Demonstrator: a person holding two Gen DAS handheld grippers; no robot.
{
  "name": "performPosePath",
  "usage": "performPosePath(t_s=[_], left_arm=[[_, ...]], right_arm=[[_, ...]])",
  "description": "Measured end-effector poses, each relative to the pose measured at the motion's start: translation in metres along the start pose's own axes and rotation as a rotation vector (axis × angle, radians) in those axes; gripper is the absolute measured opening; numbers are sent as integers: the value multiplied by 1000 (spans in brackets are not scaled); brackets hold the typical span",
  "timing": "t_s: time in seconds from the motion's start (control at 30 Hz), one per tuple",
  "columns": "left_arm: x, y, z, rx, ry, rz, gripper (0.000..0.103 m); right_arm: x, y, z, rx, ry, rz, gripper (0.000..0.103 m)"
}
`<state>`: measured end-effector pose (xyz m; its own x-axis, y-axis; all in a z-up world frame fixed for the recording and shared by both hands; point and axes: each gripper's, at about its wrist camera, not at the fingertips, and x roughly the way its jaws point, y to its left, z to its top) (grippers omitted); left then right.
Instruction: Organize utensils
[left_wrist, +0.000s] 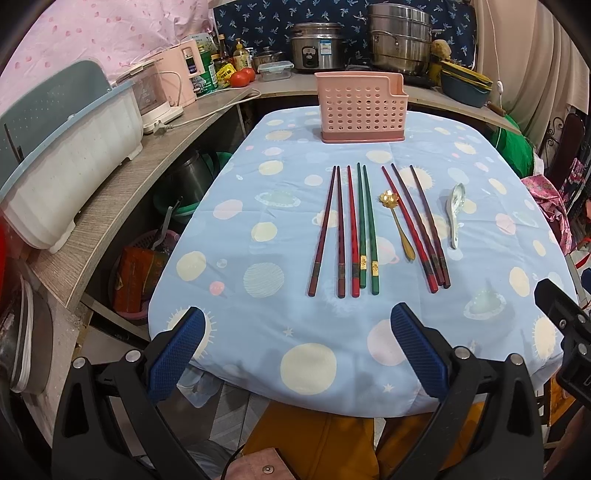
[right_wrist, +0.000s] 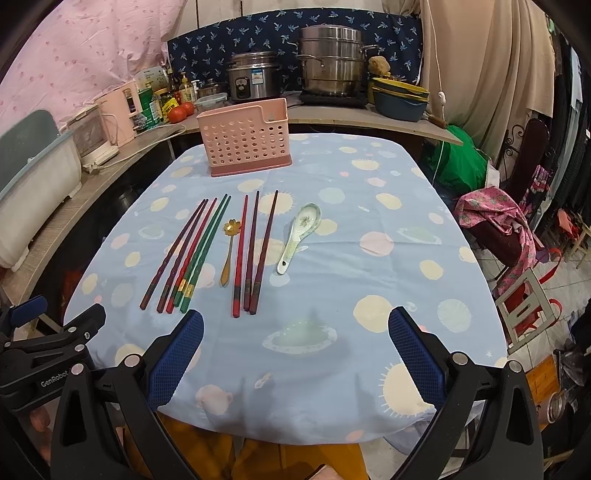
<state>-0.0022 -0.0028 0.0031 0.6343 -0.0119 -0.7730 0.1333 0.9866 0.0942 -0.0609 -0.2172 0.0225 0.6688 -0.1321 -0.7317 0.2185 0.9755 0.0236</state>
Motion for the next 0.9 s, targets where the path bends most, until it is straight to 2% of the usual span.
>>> performPosePath(t_s=[0.9], left_arm=[[1,2,1,-19,-22,-11,96]], right_arm=[[1,0,-1,1,2,0,96]])
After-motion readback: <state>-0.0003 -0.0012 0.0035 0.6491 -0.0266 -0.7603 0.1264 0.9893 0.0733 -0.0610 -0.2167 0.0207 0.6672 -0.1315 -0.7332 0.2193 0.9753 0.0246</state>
